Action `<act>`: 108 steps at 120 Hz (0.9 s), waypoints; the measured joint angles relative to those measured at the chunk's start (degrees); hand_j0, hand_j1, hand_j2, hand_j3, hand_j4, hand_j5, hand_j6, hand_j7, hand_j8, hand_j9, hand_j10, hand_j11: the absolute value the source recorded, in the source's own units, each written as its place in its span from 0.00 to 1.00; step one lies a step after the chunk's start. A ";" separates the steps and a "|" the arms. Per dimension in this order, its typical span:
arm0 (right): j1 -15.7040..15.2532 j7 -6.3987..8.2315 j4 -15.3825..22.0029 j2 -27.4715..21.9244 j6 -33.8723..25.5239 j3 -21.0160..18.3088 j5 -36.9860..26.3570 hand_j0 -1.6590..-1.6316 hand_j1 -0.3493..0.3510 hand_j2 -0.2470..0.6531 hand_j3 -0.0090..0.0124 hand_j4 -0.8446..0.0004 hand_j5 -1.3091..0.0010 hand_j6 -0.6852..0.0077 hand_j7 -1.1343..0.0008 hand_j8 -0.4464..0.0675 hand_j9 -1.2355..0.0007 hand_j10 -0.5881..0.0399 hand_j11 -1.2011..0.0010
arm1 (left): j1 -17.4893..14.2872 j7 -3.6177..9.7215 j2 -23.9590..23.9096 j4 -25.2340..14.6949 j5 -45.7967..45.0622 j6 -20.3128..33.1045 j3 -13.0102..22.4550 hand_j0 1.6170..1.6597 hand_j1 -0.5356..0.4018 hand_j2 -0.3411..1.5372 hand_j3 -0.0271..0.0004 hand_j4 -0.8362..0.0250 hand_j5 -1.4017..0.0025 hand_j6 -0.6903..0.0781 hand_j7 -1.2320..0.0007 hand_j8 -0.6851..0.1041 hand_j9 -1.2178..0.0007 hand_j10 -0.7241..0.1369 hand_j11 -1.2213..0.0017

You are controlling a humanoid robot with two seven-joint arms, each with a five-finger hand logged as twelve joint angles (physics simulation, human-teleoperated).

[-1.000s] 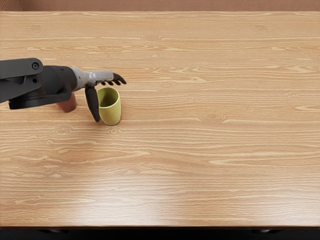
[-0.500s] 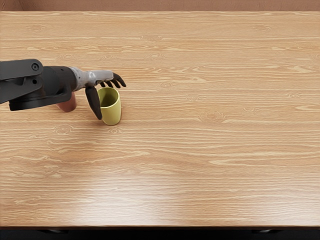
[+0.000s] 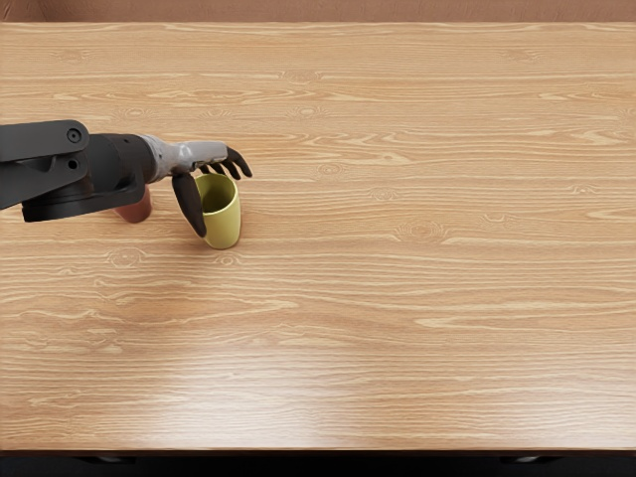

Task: Pick up cup and place in cup with left hand

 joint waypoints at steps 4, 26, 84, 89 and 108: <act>0.00 0.00 0.00 0.00 0.00 0.00 0.00 0.04 0.00 0.27 0.42 1.00 1.00 0.99 1.00 0.87 1.00 0.94 1.00 | 0.00 0.00 0.00 0.03 0.00 0.02 0.06 0.96 0.57 0.21 0.99 0.63 0.73 0.52 0.69 0.50 0.69 0.50 0.69; 0.00 0.00 0.00 0.00 0.00 0.00 0.00 0.04 0.00 0.27 0.42 1.00 1.00 0.99 1.00 0.87 1.00 0.94 1.00 | 0.02 0.00 -0.04 0.17 0.01 0.65 0.62 0.96 0.55 0.22 0.99 0.61 0.71 0.49 0.67 0.47 0.67 0.48 0.67; 0.00 0.00 0.00 0.00 0.00 0.00 0.00 0.04 0.00 0.27 0.42 1.00 1.00 0.99 1.00 0.87 1.00 0.94 1.00 | 0.44 0.00 -0.53 0.55 -0.18 0.96 0.72 0.94 0.45 0.24 0.99 0.50 0.66 0.43 0.60 0.47 0.58 0.39 0.58; 0.00 0.00 0.00 0.00 0.00 0.00 0.00 0.04 0.00 0.27 0.42 1.00 1.00 0.99 1.00 0.87 1.00 0.94 1.00 | 0.44 0.00 -0.53 0.56 -0.18 0.98 0.72 0.94 0.45 0.24 0.99 0.48 0.65 0.42 0.60 0.47 0.57 0.38 0.58; -0.01 0.00 0.00 0.00 0.00 0.00 0.00 0.04 0.00 0.27 0.42 1.00 1.00 0.99 1.00 0.87 1.00 0.94 1.00 | 0.53 0.00 -0.53 0.56 -0.26 0.94 0.76 0.93 0.45 0.24 0.99 0.46 0.63 0.45 0.58 0.49 0.55 0.37 0.55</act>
